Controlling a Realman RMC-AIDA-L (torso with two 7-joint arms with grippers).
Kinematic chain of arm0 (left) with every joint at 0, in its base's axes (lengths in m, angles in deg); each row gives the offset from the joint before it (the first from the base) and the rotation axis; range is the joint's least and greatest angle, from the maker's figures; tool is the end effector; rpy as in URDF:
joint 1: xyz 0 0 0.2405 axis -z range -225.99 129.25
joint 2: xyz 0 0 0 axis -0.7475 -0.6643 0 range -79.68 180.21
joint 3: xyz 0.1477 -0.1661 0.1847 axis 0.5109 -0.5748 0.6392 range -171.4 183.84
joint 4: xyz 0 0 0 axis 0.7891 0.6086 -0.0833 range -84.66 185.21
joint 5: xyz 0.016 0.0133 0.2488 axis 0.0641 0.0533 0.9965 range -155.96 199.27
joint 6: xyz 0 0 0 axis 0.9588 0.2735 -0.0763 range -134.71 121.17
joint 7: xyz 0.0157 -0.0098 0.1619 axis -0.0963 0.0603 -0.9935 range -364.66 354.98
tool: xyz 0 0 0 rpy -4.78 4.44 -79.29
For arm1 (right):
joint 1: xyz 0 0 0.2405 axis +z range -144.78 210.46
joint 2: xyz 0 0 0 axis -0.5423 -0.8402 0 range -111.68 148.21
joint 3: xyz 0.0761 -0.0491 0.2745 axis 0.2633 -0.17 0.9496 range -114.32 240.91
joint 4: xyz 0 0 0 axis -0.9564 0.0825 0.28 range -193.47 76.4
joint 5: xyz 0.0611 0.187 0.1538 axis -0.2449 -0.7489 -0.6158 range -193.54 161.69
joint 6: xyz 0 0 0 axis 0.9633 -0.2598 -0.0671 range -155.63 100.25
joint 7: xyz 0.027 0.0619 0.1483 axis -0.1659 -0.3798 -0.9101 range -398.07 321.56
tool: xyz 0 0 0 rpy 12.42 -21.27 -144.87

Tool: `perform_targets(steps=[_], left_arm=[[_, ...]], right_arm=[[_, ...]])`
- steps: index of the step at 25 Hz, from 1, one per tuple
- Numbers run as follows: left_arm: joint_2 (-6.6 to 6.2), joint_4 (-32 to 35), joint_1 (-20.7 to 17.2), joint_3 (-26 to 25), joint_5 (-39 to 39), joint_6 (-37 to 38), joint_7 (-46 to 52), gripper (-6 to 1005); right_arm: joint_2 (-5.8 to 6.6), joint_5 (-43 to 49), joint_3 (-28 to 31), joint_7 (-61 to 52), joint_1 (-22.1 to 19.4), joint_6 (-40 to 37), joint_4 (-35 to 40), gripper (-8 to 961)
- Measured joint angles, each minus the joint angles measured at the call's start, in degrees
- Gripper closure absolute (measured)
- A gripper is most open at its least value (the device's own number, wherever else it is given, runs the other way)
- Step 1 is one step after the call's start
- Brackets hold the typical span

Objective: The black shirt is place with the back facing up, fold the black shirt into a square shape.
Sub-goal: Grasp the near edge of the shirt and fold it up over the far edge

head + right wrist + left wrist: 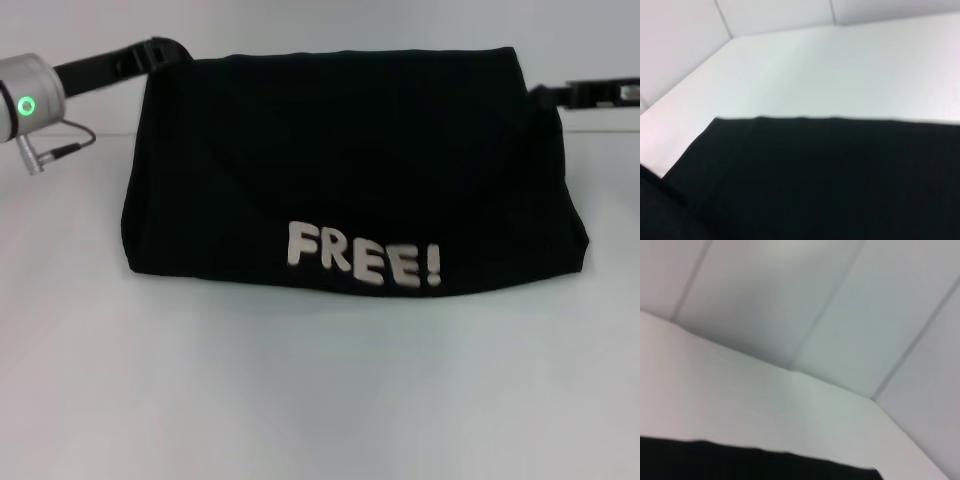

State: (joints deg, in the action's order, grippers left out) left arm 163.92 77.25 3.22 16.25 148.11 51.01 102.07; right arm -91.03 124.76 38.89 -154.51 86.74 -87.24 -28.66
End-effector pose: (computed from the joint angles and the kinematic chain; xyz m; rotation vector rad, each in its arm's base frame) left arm -0.2746 0.5445 0.0435 -1.9782 -1.2149 -0.8365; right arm 0.2673 0.5541 0.0585 -2.1878 1.1068 0.3765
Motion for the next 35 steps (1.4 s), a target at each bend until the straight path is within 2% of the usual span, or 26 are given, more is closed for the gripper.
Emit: perform_targets(steps=[5, 9, 15, 17, 25, 30, 33, 35], left_arm=[[1.7, -1.51, 1.25, 0.25, -2.63, -11.08, -5.23, 978], [2.39, -5.27, 1.87, 1.58, -3.26, -17.2, -9.93, 979], [5.52, -6.4, 2.36, 1.92, -3.7, -24.15, -17.29, 978], [6.16, -6.43, 2.47, 1.94, -3.72, -25.42, -18.62, 979], [7.04, -6.48, 2.24, 2.96, -3.76, -25.8, -20.67, 978], [7.54, -6.43, 1.92, 6.28, -3.76, -25.61, -20.64, 978], [7.84, -5.92, 1.81, 7.12, -3.76, -25.01, -20.29, 857], [7.8, -5.22, 1.41, 7.2, -3.75, -22.94, -19.58, 776]], right_arm=[[-0.86, -0.8, -1.33, 1.53, 2.23, 9.44, -4.86, 951], [-1.25, -2.89, -2.11, 4.08, 2.27, 15.57, -9.5, 950], [-2.32, -5.95, -2.19, 8.18, 0.97, 21.22, -13.28, 950], [-2.92, -6.36, -2.21, 9.01, 0.52, 22.07, -13.49, 950], [-4.96, -6.37, -2.35, 10.14, -0.12, 25.19, -13.27, 951], [-5.3, -6.23, -2.99, 10.22, -1.03, 25.07, -12.64, 933], [-6.21, -6.28, -3.1, 10.24, -2.27, 24.31, -10.1, 762], [-7.57, -6.4, -3.12, 10.24, -3.6, 22.63, -6.65, 671]])
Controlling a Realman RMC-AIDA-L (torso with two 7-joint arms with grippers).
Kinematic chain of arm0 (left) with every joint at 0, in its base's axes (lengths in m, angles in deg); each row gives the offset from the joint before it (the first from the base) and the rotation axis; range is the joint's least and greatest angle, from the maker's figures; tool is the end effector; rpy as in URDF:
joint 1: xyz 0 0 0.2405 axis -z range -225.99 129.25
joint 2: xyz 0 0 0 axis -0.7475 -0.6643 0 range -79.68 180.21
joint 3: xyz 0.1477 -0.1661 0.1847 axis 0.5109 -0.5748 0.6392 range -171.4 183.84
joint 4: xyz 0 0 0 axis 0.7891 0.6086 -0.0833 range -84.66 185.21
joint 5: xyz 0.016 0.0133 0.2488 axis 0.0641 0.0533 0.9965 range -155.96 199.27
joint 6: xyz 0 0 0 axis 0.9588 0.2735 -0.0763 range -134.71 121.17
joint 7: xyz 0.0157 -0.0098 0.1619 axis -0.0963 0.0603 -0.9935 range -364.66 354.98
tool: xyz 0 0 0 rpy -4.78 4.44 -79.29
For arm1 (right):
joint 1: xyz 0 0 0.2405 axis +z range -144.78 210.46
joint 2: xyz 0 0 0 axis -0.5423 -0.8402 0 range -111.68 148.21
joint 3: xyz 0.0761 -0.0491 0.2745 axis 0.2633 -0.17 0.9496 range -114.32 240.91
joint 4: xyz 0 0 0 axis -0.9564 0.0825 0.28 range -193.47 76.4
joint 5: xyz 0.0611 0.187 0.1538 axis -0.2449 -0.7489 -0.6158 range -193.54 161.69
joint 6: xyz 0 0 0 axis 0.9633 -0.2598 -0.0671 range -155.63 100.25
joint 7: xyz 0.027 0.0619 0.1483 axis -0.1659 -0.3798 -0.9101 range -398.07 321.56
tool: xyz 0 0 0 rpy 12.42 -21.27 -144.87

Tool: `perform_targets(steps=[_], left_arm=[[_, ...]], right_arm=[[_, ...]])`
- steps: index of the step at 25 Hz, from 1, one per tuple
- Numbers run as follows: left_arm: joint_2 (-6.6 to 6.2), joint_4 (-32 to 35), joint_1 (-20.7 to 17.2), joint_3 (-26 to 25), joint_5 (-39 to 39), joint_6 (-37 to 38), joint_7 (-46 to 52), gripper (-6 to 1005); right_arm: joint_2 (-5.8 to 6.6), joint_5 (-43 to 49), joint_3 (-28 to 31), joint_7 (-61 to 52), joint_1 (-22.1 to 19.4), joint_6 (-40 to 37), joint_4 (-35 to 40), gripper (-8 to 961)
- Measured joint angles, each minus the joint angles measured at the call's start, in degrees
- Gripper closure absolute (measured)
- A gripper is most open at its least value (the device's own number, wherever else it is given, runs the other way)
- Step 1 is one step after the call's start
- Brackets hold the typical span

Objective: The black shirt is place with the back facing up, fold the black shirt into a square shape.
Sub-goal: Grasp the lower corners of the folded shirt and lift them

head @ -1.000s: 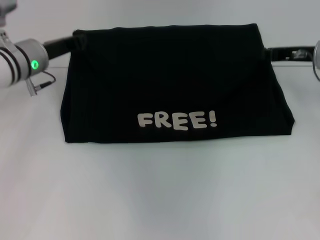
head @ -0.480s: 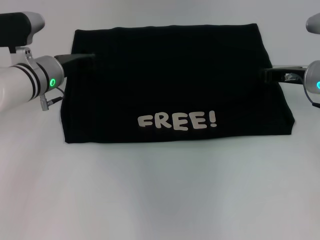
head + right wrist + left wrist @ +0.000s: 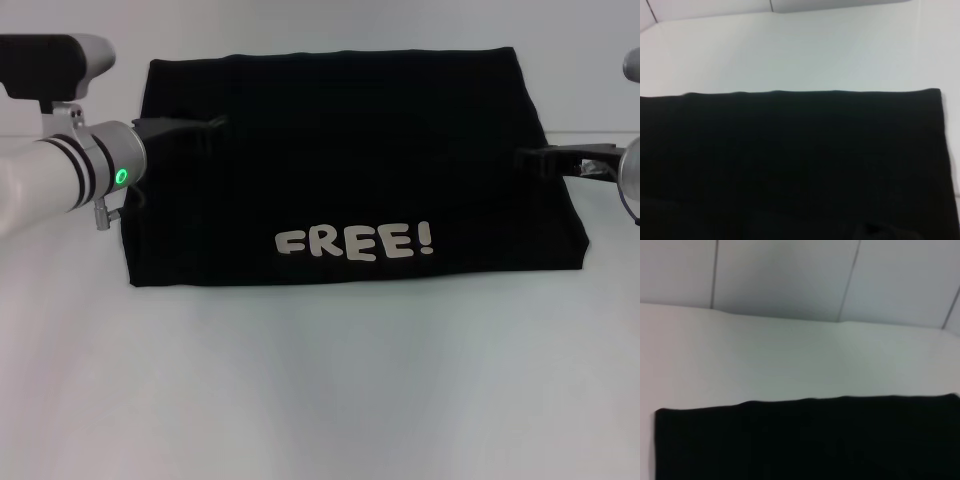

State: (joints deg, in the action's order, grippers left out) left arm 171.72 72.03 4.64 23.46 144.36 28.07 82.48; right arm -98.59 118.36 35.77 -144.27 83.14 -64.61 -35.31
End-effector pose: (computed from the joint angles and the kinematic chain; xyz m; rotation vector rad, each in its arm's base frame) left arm -0.2796 0.5426 -0.0479 -1.9741 -0.9952 -0.4742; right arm 0.3133 0.5376 -0.0200 -2.0079 1.0821 0.2878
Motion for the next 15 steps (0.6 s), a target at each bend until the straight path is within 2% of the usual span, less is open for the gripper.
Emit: perform_targets(steps=[3, 4, 6, 8, 9, 15], left_arm=[[-0.06, 2.86, -1.38, 0.03, 0.02, 4.7, 2.41, 660], [0.03, 4.42, -2.06, 0.06, 0.02, 6.78, 3.43, 621], [0.35, 7.93, -3.67, 0.1, 0.02, 11.69, 5.4, 544], [0.7, 11.58, -5.5, 0.12, -0.15, 17.21, 7.32, 340], [0.83, 13.02, -6.3, 0.12, -0.35, 19.43, 7.98, 340], [0.9, 20.48, -12.74, -0.1, -3.89, 36.4, 8.85, 331]], right_arm=[[-2.1, -0.08, -0.05, -0.26, -2.14, -3.21, 5.88, 534], [-2.44, -0.14, -0.07, -0.41, -2.76, -4.18, 7.34, 499], [-2.69, -0.24, -0.04, -0.54, -3.63, -5.81, 8.78, 430], [-2.55, -0.43, 0.1, -1.0, -4.55, -7.79, 9.76, 361], [-2.44, -0.57, 0.1, -1.24, -5.03, -8.82, 10.39, 326], [-2.49, -2.21, 0.37, -1.97, -9.47, -18.75, 17.31, 326]])
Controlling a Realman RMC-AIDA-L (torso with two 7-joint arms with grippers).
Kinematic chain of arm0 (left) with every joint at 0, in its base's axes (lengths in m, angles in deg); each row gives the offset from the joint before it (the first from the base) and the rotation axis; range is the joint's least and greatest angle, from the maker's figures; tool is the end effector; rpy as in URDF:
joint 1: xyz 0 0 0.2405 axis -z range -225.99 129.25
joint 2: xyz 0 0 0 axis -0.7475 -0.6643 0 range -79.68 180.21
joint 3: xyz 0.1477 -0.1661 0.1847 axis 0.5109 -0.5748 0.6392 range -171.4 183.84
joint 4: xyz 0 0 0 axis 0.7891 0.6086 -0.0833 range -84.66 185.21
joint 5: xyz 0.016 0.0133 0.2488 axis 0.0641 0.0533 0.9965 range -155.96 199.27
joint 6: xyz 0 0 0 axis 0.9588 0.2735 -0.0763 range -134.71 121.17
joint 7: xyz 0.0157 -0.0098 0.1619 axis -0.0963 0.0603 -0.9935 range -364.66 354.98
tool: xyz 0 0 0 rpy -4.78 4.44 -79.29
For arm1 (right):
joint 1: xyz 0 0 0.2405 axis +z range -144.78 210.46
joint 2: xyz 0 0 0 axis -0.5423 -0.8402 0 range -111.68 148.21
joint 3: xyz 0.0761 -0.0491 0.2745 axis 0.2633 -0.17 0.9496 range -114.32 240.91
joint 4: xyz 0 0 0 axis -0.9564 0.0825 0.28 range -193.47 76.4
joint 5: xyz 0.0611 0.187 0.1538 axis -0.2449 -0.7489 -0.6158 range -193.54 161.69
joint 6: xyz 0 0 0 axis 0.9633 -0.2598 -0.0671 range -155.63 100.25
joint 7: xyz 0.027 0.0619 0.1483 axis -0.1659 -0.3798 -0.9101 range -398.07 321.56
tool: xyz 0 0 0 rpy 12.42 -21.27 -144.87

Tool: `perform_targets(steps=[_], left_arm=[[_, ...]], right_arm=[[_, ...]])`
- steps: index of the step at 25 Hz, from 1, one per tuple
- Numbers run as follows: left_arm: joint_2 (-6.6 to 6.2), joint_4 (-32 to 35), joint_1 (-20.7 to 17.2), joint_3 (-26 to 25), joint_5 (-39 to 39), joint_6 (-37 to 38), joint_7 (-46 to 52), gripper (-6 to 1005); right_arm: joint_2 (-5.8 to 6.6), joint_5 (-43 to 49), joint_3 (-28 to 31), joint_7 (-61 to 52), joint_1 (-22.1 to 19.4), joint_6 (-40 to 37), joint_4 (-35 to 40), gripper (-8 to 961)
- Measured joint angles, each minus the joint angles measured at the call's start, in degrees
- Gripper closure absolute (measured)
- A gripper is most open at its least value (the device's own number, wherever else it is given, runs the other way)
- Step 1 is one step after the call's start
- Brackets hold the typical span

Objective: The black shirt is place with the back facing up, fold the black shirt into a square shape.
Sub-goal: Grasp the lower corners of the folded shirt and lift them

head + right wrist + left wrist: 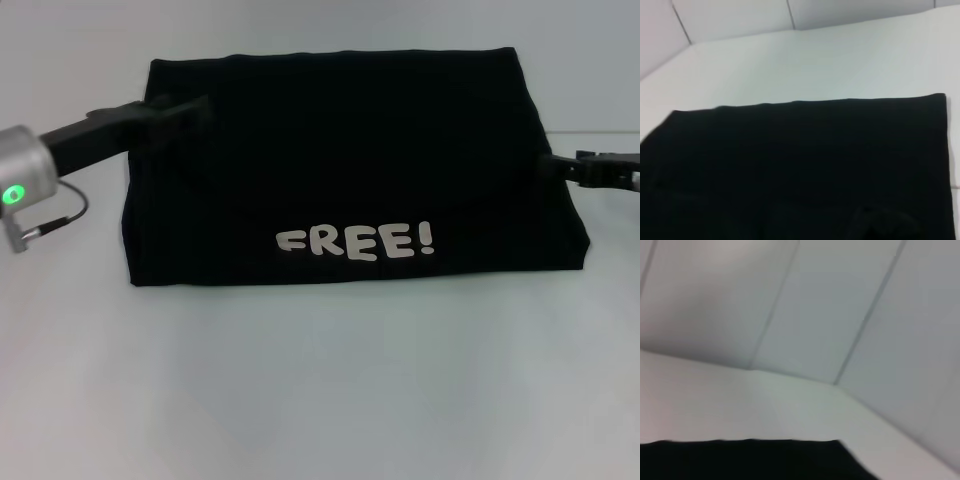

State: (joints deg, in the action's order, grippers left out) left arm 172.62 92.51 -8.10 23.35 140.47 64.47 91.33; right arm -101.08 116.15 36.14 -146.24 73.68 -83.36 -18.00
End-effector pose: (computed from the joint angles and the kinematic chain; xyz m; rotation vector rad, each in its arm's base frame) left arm -0.2924 0.4743 0.0253 -2.1414 -0.9743 -0.8407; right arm 0.3303 0.4956 0.0222 -2.0716 1.0974 0.4129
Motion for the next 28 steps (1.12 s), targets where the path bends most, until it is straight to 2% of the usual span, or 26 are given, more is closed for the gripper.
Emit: perform_targets(steps=[3, 5, 8, 11, 13, 18, 24, 28], left_arm=[[-0.28, 2.86, -2.78, -0.09, -0.49, 7.45, 0.74, 307], [-0.28, 4.5, -4.84, 0.0, 0.03, 10.34, 1.19, 290], [0.03, 5.36, -6.75, -0.04, 1.85, 10.03, 0.91, 266], [0.38, 5.56, -8.18, -0.1, 5.04, 7.79, 0.58, 242], [0.64, 5.62, -8.69, 0.05, 7.14, 6.5, 0.19, 226], [1.15, 5.22, -9.07, 1.17, 11.2, 2.24, -3.08, 185], [1.63, 4.58, -8.69, 8.1, 15.14, -4.03, -4.41, 139], [1.78, 3.81, -8.13, 9.82, 17.05, -6.51, -4.67, 132]], right_arm=[[0.77, -3.2, 0.1, 0.1, -2.68, -6.52, 2.78, 325], [1.79, -5.92, 0.17, 0.29, -4.06, -9.52, 3.07, 325], [3.73, -10.87, 0.32, 0.18, -5.95, -12.84, 1.68, 325], [4.53, -13.23, 0.24, 0.58, -7.02, -14.74, 0.37, 325], [4.83, -13.49, -0.02, 2.01, -7.36, -17.12, -0.4, 326], [5.04, -13.15, -0.16, 5.86, -7.44, -22.67, -1.72, 177], [4.55, -13.55, 0.42, 6.1, -6.87, -21.95, -1.88, 13], [4.38, -13.57, -0.01, 5.71, -6.23, -20.65, -1.88, 13]])
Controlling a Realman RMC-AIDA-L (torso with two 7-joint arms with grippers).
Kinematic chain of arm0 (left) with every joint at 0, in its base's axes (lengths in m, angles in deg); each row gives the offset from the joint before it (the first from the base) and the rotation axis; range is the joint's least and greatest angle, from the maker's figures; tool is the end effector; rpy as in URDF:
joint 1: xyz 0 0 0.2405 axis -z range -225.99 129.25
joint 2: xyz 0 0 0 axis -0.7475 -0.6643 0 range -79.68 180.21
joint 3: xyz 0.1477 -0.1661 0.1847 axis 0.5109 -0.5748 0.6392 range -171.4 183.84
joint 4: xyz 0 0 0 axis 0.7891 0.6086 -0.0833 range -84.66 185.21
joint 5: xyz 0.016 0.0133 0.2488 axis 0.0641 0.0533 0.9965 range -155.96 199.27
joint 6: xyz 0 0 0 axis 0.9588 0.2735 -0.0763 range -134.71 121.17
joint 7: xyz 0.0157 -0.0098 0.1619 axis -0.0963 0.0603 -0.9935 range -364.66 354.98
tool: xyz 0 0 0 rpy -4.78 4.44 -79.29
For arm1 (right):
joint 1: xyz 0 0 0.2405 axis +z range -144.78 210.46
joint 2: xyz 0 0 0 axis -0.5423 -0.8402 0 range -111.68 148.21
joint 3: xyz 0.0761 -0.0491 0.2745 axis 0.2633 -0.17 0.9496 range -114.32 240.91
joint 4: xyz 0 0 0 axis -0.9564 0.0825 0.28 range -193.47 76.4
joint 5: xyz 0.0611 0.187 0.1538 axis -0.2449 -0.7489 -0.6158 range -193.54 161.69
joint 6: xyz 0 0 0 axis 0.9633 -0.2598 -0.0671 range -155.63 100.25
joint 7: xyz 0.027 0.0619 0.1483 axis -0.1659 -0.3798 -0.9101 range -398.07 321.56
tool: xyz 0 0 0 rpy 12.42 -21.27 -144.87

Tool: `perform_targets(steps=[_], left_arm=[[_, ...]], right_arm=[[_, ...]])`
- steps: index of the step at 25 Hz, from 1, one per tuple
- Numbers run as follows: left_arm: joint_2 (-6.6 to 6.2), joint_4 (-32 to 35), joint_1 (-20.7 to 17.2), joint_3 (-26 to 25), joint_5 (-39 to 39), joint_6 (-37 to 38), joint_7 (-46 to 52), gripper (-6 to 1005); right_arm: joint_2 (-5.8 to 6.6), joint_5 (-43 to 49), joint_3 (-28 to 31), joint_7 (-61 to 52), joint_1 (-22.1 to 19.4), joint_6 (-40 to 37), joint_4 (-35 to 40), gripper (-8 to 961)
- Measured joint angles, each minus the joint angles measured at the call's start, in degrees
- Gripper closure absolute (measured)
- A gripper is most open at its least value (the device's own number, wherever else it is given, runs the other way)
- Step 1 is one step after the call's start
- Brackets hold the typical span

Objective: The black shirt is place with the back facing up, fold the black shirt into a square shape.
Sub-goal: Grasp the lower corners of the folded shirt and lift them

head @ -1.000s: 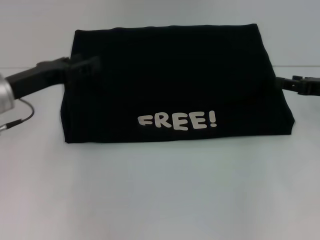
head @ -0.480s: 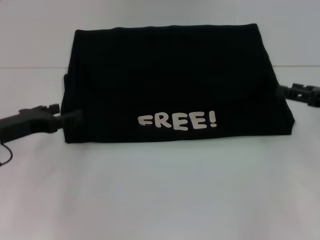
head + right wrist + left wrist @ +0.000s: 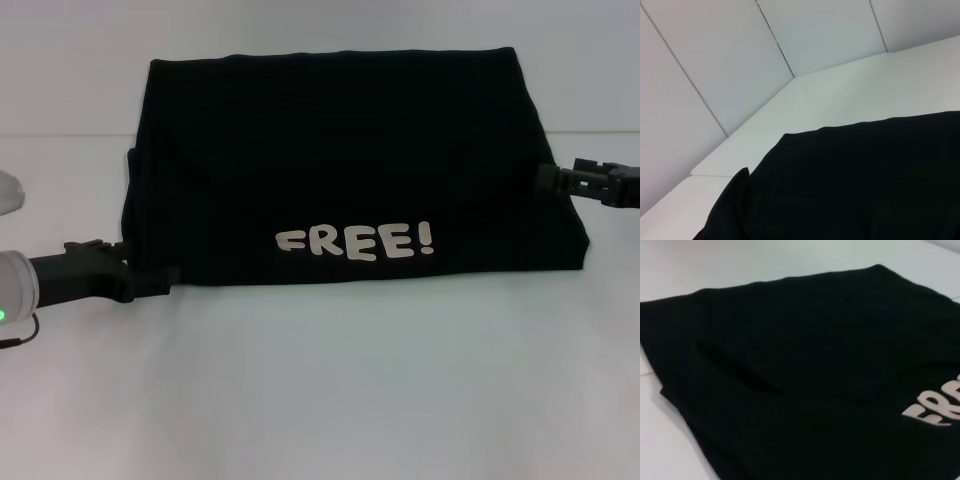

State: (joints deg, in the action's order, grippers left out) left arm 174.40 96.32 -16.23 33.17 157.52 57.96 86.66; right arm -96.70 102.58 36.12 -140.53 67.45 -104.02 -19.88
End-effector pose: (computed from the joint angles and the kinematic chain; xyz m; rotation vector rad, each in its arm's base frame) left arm -0.3690 0.4236 -0.0118 -2.2881 -0.9141 -0.2302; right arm 0.3325 0.4470 0.0436 -2.2603 1.1036 0.7079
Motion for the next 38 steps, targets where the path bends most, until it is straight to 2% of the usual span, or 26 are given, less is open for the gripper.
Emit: perform_targets(steps=[9, 33, 38], left_arm=[[-0.22, -2.23, 1.01, 0.1, 3.19, -3.31, 0.42, 167], [-0.21, -4.12, 1.83, 1.68, 3.63, -5.95, 1.39, 262], [-0.2, -4.18, 2.11, 3.44, 4.49, -6.49, 2.58, 282]], right_arm=[[-0.02, -0.03, -0.05, -0.17, 0.2, 0.93, -0.06, 13], [-0.16, -0.03, 0.28, -0.21, 0.04, 0.91, -0.08, 14], [-0.16, -0.03, 0.33, -0.2, -0.08, 0.91, -0.07, 14]])
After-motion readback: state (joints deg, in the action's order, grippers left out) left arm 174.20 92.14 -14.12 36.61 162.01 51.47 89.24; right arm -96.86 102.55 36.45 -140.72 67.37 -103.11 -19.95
